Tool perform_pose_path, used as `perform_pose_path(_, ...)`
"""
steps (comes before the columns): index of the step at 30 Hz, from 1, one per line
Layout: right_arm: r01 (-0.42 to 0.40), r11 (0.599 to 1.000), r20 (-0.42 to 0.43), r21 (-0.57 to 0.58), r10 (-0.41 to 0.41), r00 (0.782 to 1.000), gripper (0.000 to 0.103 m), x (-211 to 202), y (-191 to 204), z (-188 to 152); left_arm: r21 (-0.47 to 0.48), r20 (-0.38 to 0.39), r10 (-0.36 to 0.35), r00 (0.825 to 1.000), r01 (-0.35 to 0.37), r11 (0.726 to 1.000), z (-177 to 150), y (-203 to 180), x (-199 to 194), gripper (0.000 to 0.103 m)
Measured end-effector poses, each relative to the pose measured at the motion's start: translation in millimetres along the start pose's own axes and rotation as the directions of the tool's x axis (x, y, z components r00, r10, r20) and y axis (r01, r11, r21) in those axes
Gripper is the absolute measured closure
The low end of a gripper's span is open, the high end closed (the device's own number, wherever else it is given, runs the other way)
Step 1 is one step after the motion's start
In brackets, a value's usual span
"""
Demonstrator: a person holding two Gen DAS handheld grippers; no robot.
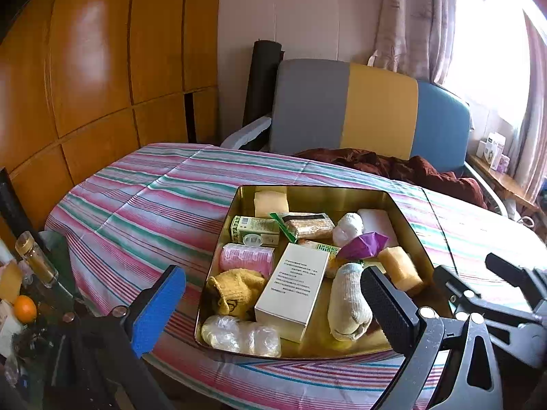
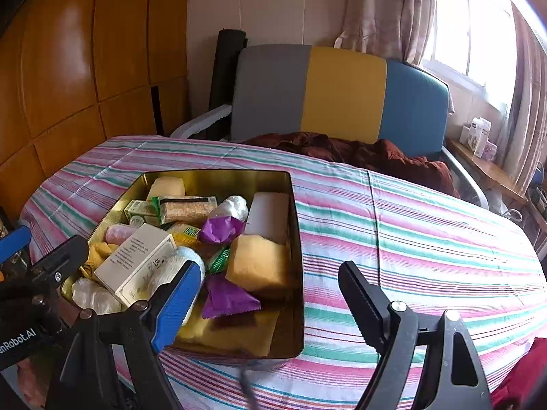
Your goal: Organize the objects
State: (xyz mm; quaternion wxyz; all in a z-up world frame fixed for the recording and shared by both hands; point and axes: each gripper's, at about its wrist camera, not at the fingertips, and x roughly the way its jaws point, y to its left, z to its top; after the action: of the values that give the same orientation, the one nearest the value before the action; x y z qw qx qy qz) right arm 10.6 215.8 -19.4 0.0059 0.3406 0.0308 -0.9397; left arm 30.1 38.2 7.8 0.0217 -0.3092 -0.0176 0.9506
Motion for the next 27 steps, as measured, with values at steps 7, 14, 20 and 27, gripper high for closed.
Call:
perform_pose_path(7,-0.006,1.000,-0.013,-0.006,0.006,1.000,0.019,4,3,-3,-0.011,-0.022,-0.006,1.000,0.006,1.000,0,1,6,0.000)
perform_pose_path(14,-0.012,1.000,-0.019,-0.006,0.012,1.000,0.019,6,3,-4,-0.009,-0.033,-0.006,0.999,0.006,1.000,-2,2,8,0.000)
perform_pose_path(20,-0.017,1.000,-0.027,-0.007,0.017,0.999,0.019,8,4,-5,-0.005,-0.035,0.004,0.999,-0.004,1.000,-3,2,10,0.000)
perform_pose_path(27,-0.023,1.000,-0.032,-0.013,0.023,0.999,0.019,10,6,-6,-0.005,-0.026,0.021,0.999,-0.021,1.000,-4,2,11,0.000)
